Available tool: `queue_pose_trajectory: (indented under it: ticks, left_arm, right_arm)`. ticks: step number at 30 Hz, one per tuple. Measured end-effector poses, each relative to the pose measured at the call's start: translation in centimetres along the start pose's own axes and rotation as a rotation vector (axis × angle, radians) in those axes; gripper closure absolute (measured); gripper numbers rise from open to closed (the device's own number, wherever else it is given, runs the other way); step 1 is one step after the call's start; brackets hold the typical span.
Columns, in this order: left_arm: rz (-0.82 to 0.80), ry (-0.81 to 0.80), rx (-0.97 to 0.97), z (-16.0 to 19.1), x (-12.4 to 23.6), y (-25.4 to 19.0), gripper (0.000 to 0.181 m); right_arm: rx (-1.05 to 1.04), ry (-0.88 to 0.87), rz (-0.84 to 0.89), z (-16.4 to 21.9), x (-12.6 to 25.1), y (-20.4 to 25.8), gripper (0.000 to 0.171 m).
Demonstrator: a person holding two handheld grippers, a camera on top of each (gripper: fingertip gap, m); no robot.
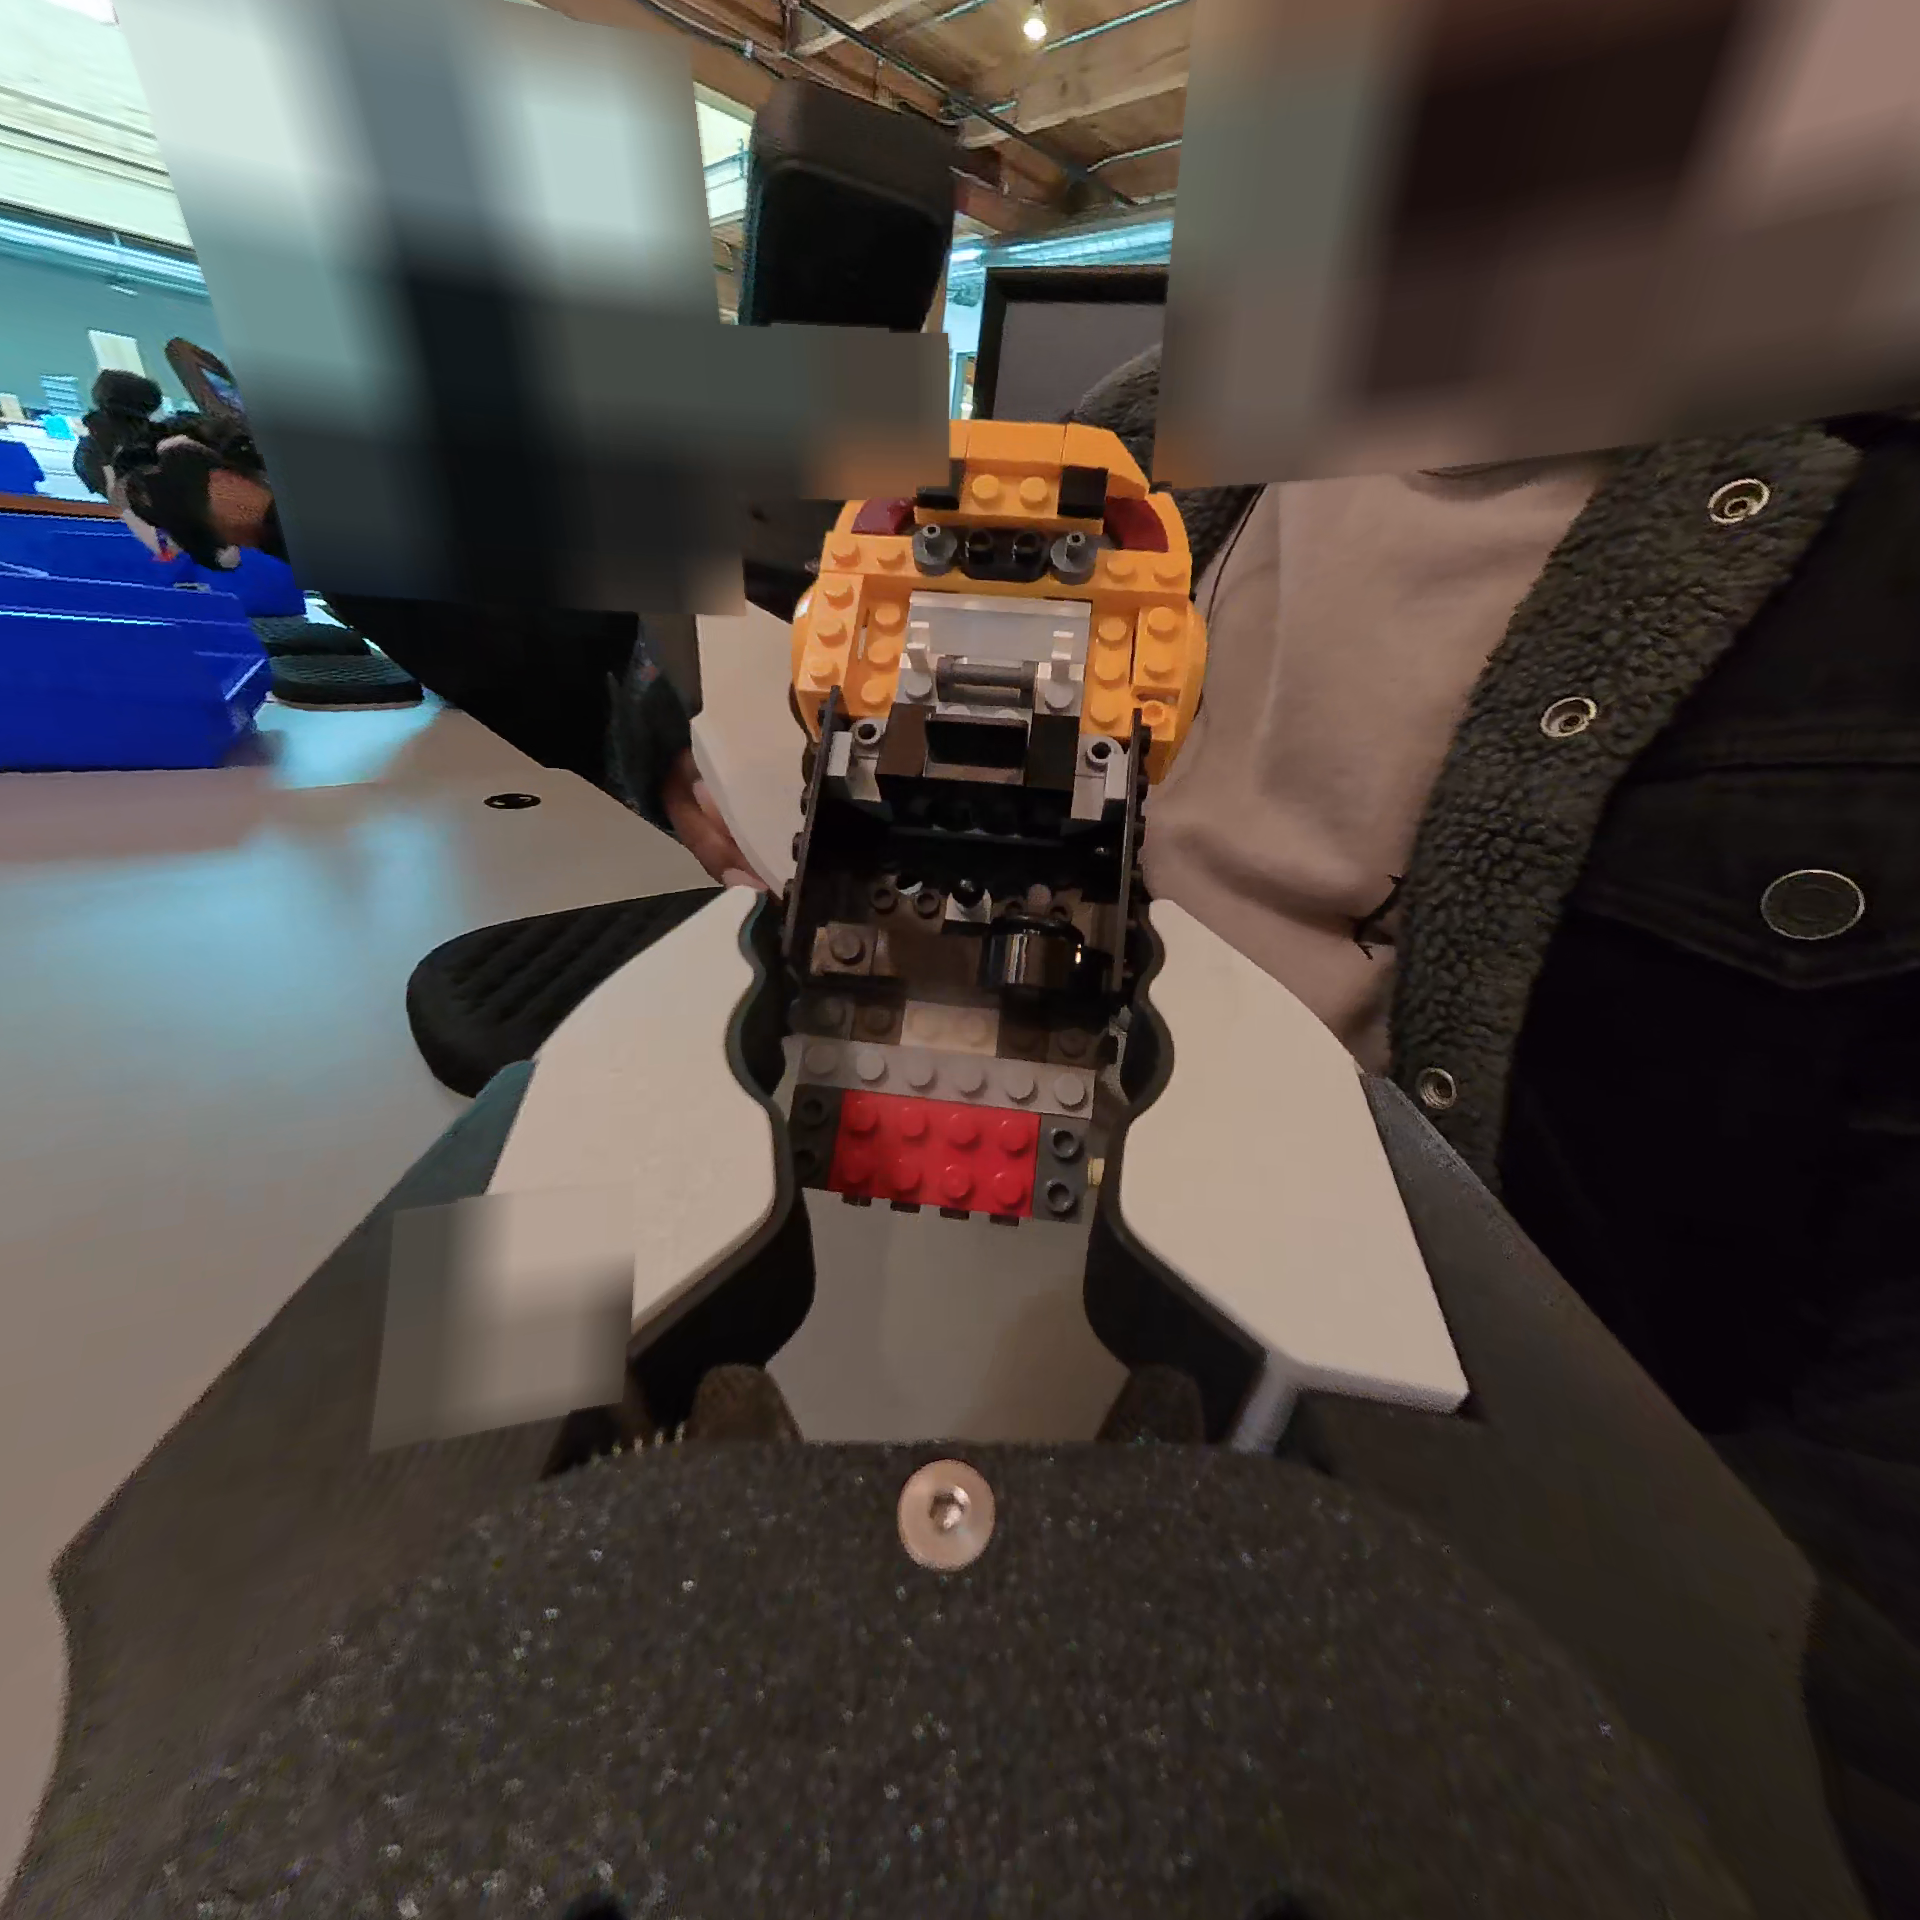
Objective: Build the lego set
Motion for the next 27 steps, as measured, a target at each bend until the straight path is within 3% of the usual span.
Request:
queue_pose_trajectory:
  ticks: [9,27]
  left_arm:
    - [0.091,0.01,-0.048,-1.0,-0.7,-2.3,0.118]
    - [0.132,0.054,-0.048,-0.7,-1.4,-3.3,0.118]
  right_arm:
    - [-0.032,-0.03,-0.155,-0.5,0.6,2.1,0.171]
    - [-0.016,-0.006,-0.184,0.0,0.1,2.8,0.171]
Point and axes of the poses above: each gripper's, where its closed fingertips meet, x back along the fingers, z out of its underside, y = z × x across the jaws, the point moved 1 cm from there along x, back along the fingers, and after that the axes turned 3 degrees about -x, right-handed, at the moved point
